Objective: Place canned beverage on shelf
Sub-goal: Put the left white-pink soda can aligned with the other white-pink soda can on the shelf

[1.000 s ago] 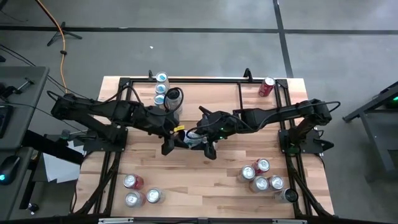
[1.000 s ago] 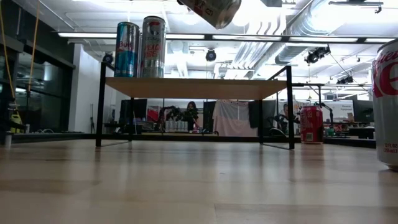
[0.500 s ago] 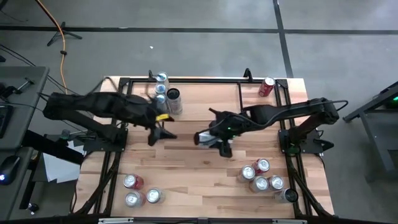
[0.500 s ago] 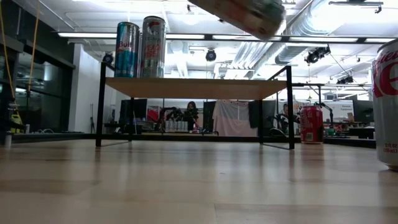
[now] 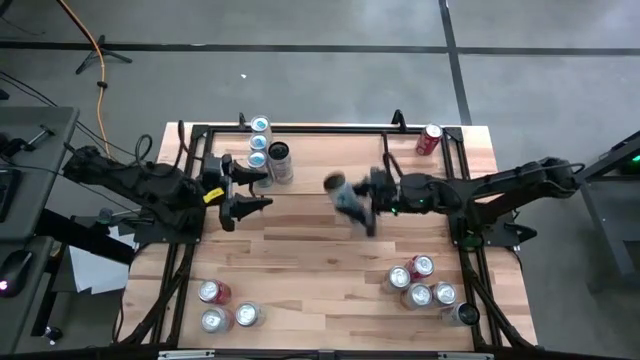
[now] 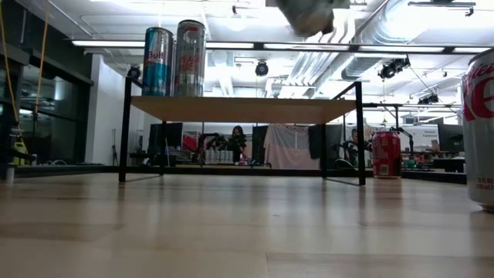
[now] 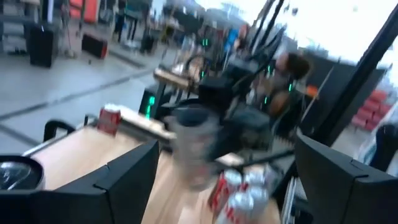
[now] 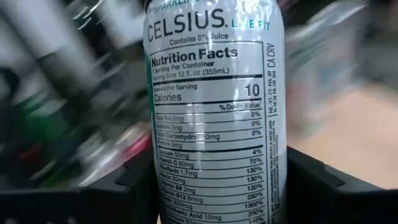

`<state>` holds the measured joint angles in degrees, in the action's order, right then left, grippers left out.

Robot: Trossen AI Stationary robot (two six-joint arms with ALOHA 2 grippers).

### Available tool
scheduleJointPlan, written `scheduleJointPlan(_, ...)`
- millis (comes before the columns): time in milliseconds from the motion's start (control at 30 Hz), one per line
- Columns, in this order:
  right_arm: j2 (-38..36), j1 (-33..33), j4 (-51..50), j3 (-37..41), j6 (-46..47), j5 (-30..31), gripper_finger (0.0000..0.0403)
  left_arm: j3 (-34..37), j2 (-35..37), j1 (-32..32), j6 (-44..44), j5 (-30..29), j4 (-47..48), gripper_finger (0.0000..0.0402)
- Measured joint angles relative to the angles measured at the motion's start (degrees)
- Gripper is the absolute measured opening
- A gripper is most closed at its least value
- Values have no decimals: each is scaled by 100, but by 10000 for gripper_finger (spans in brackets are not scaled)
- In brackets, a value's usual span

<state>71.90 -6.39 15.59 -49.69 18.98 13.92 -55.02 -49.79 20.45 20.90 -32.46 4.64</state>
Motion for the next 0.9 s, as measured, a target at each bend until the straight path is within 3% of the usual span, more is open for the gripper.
scheduleJointPlan(100,313,251,922,275,-223,1022,233,207,29,-2,0,-126,-399,309)
scheduleJointPlan(200,727,487,1730,380,-355,1453,233,249,23,-2,-2,-126,-509,309)
scheduleJointPlan(633,2425,876,4061,367,-393,2123,233,249,21,-2,140,-121,-780,310)
scheduleJointPlan(900,2636,903,3953,170,-759,2095,235,249,23,-2,143,-121,-768,310)
